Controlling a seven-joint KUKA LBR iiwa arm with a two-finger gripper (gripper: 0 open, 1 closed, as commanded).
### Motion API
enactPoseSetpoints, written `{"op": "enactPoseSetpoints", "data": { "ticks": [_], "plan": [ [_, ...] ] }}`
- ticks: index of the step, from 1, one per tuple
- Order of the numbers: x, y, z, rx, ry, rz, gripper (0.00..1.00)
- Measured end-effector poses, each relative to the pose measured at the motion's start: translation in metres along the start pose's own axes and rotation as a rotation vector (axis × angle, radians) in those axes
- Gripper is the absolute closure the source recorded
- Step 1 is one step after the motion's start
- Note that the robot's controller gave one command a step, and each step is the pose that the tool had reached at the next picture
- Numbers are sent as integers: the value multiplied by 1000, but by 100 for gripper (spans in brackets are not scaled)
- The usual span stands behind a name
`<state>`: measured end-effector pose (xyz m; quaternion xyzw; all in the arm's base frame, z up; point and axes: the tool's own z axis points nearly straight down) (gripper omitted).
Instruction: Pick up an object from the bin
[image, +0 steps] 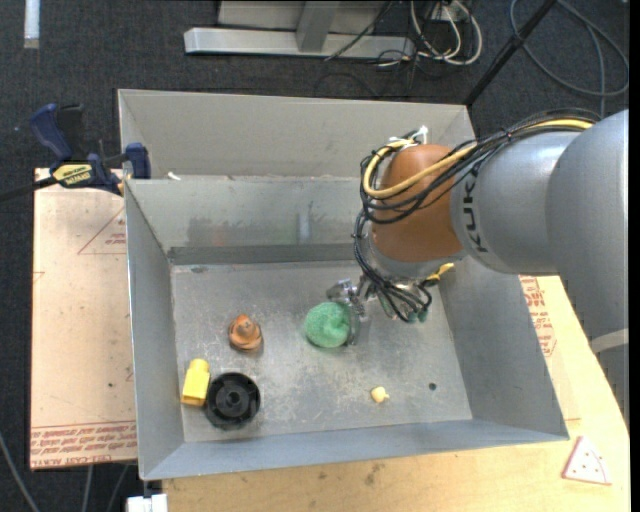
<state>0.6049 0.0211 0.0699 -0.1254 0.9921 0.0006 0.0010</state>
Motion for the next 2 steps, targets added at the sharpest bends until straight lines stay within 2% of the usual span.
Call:
{"op": "enactPoseSetpoints", "data": {
  "ticks": [1, 2],
  "plan": [
    [0, 0, 0, 0, 0, 0, 100],
    [-15, -4, -147, 3, -7, -255, 100]
  ]
}}
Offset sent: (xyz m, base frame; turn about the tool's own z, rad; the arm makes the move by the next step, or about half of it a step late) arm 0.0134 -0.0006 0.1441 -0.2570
